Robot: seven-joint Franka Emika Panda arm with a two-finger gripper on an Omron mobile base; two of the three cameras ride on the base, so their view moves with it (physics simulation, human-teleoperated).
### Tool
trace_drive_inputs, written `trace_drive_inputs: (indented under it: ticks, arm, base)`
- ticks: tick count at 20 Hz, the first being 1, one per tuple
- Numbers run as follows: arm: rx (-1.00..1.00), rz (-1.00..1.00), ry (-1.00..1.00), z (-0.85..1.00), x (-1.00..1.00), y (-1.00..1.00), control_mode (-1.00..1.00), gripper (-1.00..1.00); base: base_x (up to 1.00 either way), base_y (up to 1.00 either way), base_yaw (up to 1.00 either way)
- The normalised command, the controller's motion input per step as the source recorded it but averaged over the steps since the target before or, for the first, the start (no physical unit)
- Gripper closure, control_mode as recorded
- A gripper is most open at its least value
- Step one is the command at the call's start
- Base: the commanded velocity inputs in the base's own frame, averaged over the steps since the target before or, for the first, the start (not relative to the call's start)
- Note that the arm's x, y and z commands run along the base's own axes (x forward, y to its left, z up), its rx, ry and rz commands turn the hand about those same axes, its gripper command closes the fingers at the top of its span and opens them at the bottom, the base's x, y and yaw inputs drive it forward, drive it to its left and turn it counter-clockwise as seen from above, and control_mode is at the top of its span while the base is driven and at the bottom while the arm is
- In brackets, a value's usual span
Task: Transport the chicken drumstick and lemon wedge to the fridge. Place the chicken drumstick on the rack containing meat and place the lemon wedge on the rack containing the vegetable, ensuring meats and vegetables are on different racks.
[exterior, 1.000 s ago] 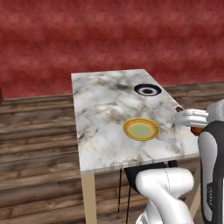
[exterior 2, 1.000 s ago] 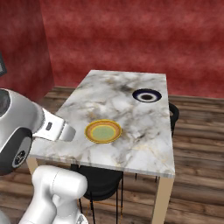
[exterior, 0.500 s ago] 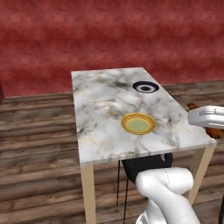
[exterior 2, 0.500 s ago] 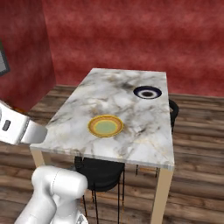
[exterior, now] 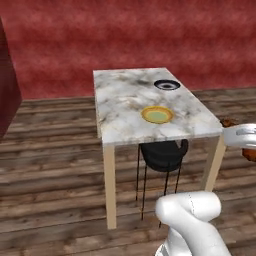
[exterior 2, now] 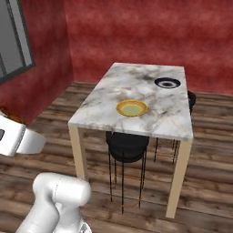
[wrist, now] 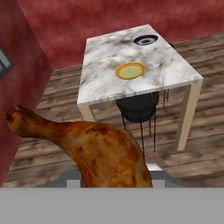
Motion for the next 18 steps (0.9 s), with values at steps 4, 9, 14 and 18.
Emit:
trace_drive_inputs:
  ticks: [4, 9, 14, 18]
  arm:
    - [0.00, 0.00, 0.00, 0.00, 0.00, 0.00, 1.00, 1.00]
    - [0.00, 0.00, 0.00, 0.00, 0.00, 0.00, 1.00, 1.00]
    - [0.00, 0.00, 0.00, 0.00, 0.00, 0.00, 1.00, 1.00]
    - [0.00, 0.00, 0.00, 0.00, 0.00, 0.00, 1.00, 1.00]
  base:
    - [-0.04, 0.86, 0.78]
    - [0.00, 0.26, 0.99]
    - [0.00, 0.07, 1.00]
    - [-0.04, 0.07, 1.00]
